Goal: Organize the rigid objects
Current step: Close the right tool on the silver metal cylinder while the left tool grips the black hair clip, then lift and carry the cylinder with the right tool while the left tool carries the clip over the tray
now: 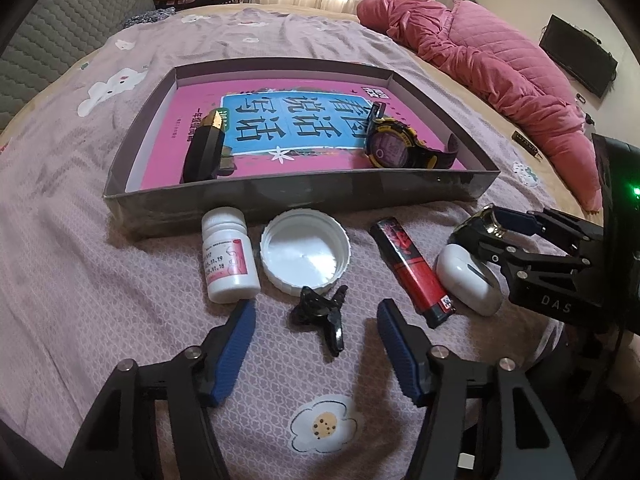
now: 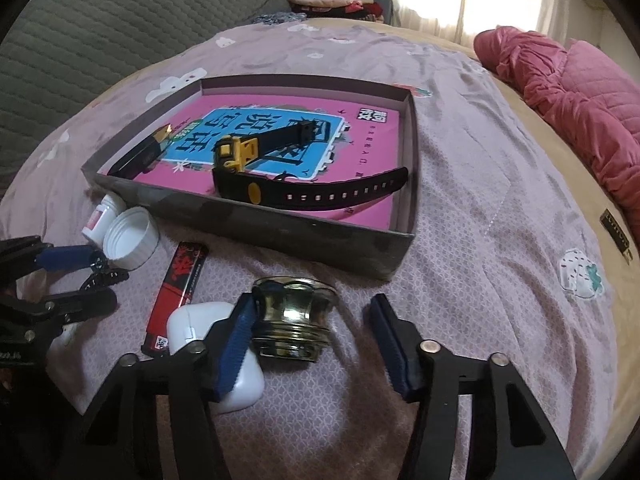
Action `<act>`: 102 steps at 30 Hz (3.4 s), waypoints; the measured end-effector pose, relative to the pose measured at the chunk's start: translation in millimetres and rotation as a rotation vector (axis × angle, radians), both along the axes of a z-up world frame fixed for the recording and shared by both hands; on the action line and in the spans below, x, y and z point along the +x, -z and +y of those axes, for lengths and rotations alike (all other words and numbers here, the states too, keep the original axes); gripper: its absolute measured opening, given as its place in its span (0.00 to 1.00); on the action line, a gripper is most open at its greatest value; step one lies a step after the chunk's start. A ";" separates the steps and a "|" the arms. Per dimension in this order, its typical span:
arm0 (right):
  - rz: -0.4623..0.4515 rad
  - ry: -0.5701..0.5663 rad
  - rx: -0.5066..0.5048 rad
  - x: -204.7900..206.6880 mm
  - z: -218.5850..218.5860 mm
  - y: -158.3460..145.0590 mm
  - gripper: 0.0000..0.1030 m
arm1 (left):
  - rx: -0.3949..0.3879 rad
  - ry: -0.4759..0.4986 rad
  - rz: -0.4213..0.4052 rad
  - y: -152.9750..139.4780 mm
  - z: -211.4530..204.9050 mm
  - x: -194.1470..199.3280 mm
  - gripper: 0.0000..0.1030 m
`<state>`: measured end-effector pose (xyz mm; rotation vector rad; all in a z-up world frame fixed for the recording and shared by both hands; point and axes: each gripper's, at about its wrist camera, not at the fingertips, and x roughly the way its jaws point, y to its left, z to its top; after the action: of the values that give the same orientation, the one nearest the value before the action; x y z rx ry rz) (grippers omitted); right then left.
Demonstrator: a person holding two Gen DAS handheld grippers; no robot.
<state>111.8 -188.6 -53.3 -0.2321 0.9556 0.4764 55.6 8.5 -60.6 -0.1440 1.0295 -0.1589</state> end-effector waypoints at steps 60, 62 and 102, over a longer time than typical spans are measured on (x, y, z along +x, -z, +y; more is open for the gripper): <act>-0.047 -0.025 0.086 -10.9 -3.2 -25.8 0.36 | 0.044 0.031 -0.082 -27.3 -4.9 -14.4 0.27; -0.060 -0.031 0.090 -13.4 -2.9 -29.2 0.36 | 0.050 0.033 -0.088 -28.8 -5.9 -14.6 0.27; -0.143 0.013 0.217 -10.8 -4.2 -61.7 0.36 | -0.015 -0.084 -0.211 -52.5 35.5 -0.3 0.27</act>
<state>101.1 -192.8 8.3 -0.0627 0.7588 0.5396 55.3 43.9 -8.1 -0.1801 0.8112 -0.1035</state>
